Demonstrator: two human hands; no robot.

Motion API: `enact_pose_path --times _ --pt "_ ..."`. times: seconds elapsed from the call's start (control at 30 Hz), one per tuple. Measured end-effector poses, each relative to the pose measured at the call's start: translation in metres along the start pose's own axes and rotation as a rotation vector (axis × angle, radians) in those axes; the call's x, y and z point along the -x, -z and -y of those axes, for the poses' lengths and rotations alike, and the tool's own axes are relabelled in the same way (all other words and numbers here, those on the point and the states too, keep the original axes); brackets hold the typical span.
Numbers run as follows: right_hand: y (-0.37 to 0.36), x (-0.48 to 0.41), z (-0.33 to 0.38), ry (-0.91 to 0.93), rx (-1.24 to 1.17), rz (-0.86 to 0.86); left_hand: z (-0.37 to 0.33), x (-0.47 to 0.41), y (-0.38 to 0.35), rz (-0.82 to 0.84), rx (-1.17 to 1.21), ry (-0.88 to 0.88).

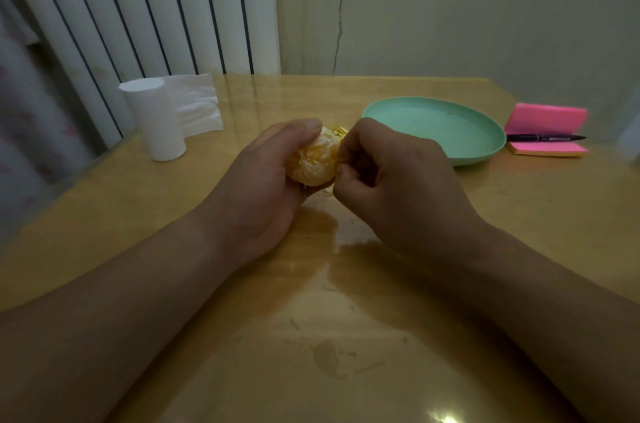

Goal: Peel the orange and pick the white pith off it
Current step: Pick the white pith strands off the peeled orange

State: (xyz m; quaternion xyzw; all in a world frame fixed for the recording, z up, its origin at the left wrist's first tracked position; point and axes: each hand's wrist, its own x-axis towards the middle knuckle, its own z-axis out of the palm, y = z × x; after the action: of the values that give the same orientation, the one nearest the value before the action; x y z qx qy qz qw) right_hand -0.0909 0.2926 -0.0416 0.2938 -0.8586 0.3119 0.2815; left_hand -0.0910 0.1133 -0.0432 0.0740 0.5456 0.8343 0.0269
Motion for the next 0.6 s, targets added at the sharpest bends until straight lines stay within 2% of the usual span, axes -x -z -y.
enact_pose_path --times 0.37,0.6 --pt "-0.0020 0.0031 0.0076 -0.075 -0.077 0.026 -0.0023 -0.0001 -0.0019 -0.025 0.050 0.009" --pt "-0.0025 0.0012 0.0061 -0.267 -0.214 0.104 -0.0006 -0.0030 0.0007 -0.075 0.071 -0.012"
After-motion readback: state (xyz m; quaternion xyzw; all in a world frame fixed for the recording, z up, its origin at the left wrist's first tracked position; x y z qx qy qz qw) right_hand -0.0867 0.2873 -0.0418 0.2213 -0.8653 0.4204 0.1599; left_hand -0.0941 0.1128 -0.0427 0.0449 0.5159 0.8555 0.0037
